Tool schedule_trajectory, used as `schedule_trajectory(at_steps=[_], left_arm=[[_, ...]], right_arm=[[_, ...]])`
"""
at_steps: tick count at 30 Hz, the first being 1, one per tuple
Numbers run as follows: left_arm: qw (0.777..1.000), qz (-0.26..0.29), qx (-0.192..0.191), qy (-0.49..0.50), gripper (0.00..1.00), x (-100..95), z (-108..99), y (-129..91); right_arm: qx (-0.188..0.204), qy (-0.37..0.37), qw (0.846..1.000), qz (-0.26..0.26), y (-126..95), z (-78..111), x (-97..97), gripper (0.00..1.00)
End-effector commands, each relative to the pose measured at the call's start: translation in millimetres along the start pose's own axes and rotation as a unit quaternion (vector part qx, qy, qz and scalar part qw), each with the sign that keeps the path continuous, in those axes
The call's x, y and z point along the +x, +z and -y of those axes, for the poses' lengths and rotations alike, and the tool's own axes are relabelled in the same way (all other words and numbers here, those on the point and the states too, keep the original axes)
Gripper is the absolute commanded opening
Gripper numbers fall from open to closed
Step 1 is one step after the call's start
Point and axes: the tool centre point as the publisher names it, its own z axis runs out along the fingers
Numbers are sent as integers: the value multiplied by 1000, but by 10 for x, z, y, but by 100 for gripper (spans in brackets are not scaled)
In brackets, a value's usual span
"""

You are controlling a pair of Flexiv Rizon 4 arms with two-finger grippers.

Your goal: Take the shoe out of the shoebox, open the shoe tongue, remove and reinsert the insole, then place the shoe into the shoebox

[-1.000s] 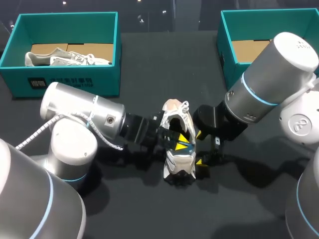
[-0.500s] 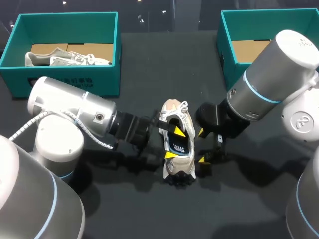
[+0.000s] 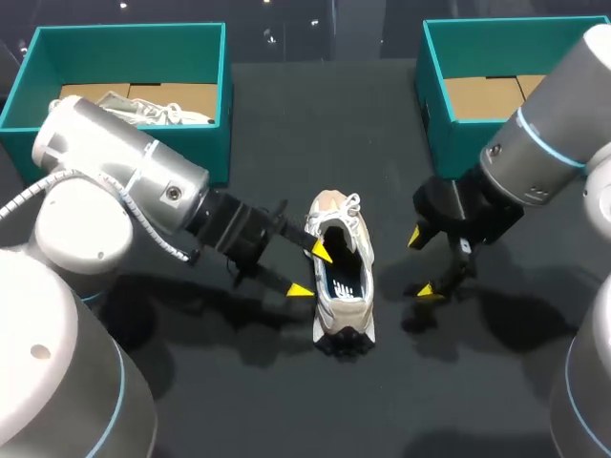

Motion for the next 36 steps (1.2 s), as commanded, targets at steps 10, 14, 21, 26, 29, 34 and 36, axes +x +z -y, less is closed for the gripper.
schedule_trajectory(at_steps=[10,14,21,26,29,34,36], left_arm=[[996,-88,-9,13,49,-56,109,-652],[991,-128,-20,21,0,-68,123,-745],[973,-230,6,12,0,-20,171,-922],[973,-230,6,12,0,-20,171,-922],[973,-230,6,12,0,-20,171,-922],[968,-248,-2,35,0,-83,197,-848],[961,-268,-24,64,0,-136,234,-783]], right_arm=[[-17,-2,1000,1,-105,126,45,100],[-17,-2,1000,1,-105,126,45,100],[4,16,999,30,-517,563,-31,100],[23,40,998,49,-694,760,-79,100],[21,43,998,51,-708,793,-69,100],[12,46,998,51,-691,830,-45,100],[11,44,998,50,-700,855,-35,100]])
